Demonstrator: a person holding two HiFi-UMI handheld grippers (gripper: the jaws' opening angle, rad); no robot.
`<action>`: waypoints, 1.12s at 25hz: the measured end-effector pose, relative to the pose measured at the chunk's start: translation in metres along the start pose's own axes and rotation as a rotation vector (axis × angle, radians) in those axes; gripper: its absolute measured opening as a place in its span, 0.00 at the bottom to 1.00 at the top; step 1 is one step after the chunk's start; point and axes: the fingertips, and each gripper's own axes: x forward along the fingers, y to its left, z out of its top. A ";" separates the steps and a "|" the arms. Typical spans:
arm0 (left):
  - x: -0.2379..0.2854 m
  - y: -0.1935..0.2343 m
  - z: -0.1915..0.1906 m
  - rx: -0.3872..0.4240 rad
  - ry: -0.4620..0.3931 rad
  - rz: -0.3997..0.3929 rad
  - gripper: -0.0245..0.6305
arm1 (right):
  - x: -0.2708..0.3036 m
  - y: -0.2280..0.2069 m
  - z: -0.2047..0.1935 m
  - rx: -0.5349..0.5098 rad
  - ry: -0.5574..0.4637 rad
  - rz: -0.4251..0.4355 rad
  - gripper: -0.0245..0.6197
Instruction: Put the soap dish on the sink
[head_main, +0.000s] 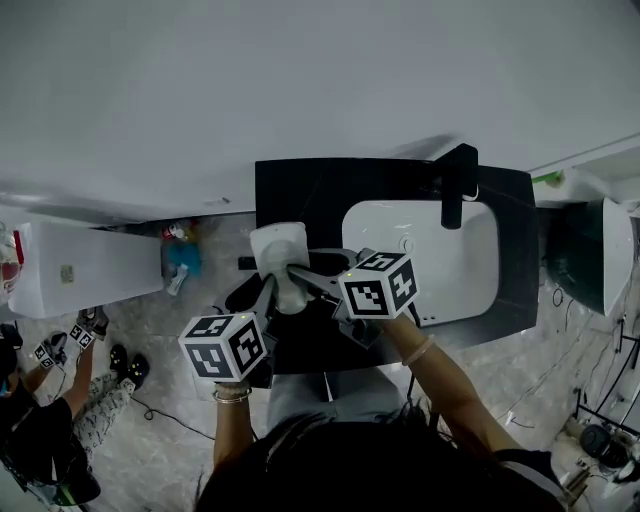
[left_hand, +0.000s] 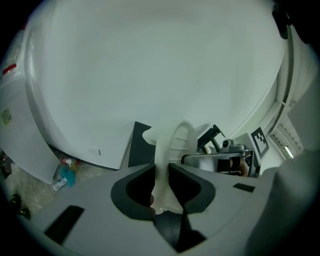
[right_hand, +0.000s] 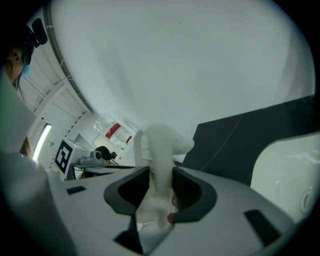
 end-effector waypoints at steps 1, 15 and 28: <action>0.005 0.005 -0.001 -0.005 0.008 0.002 0.18 | 0.005 -0.005 -0.001 0.008 0.003 -0.005 0.25; 0.060 0.036 -0.036 -0.056 0.129 0.000 0.18 | 0.034 -0.059 -0.032 0.038 0.073 -0.087 0.25; 0.070 0.040 -0.044 -0.138 0.173 -0.065 0.18 | 0.035 -0.070 -0.039 0.065 0.087 -0.103 0.25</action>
